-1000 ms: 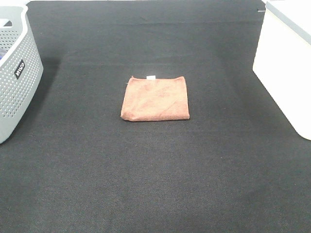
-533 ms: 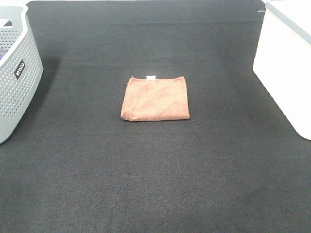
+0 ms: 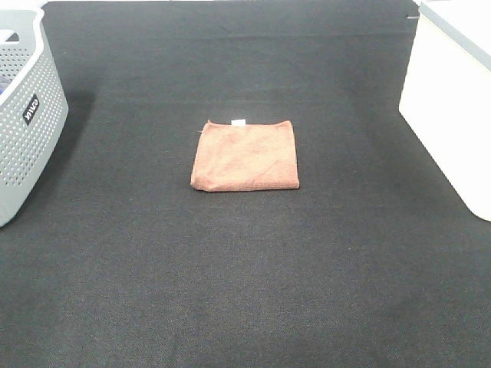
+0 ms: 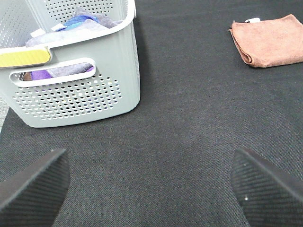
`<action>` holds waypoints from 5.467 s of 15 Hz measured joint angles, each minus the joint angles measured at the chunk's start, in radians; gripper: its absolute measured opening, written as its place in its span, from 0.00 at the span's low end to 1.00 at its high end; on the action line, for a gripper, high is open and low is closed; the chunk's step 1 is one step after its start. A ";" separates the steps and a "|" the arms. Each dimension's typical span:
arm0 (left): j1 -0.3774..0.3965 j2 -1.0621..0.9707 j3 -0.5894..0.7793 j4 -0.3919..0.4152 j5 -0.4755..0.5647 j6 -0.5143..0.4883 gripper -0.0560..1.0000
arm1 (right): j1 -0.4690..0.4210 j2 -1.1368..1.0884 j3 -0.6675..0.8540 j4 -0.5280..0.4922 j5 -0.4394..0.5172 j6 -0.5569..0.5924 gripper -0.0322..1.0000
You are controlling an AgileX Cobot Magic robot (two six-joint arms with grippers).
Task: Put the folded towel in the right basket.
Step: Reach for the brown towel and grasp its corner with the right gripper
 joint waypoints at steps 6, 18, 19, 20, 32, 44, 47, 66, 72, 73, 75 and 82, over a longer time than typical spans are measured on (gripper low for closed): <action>0.000 0.000 0.000 0.000 0.000 0.000 0.88 | 0.000 0.000 0.000 0.000 0.000 0.000 0.63; 0.000 0.000 0.000 0.000 0.000 0.000 0.88 | 0.000 0.000 0.000 0.000 0.000 0.000 0.63; 0.000 0.000 0.000 0.000 0.000 0.000 0.88 | 0.000 0.000 0.000 0.000 0.000 0.000 0.63; 0.000 0.000 0.000 0.000 0.000 0.000 0.88 | 0.000 0.000 0.000 0.000 0.000 0.000 0.63; 0.000 0.000 0.000 0.000 0.000 0.000 0.88 | 0.000 0.000 0.000 0.000 -0.005 0.000 0.63; 0.000 0.000 0.000 0.000 0.000 0.000 0.88 | 0.000 0.839 -0.426 0.008 -0.218 0.000 0.63; 0.000 0.000 0.000 0.000 0.000 0.000 0.88 | 0.000 1.073 -0.604 0.009 -0.218 0.000 0.63; 0.000 0.000 0.000 0.000 0.000 0.000 0.88 | 0.291 2.070 -1.197 0.456 -0.100 -0.127 0.66; 0.000 0.000 0.000 0.000 0.000 0.000 0.88 | 0.242 2.382 -1.487 0.577 0.056 -0.128 0.67; 0.000 0.000 0.000 0.000 0.000 0.000 0.88 | 0.243 2.418 -1.506 0.596 0.059 -0.130 0.67; 0.000 0.000 0.000 0.000 0.000 0.000 0.88 | 0.243 2.435 -1.507 0.609 0.064 -0.139 0.67; 0.000 0.000 0.000 0.000 0.000 0.000 0.88 | 0.243 2.514 -1.509 0.675 0.037 -0.198 0.66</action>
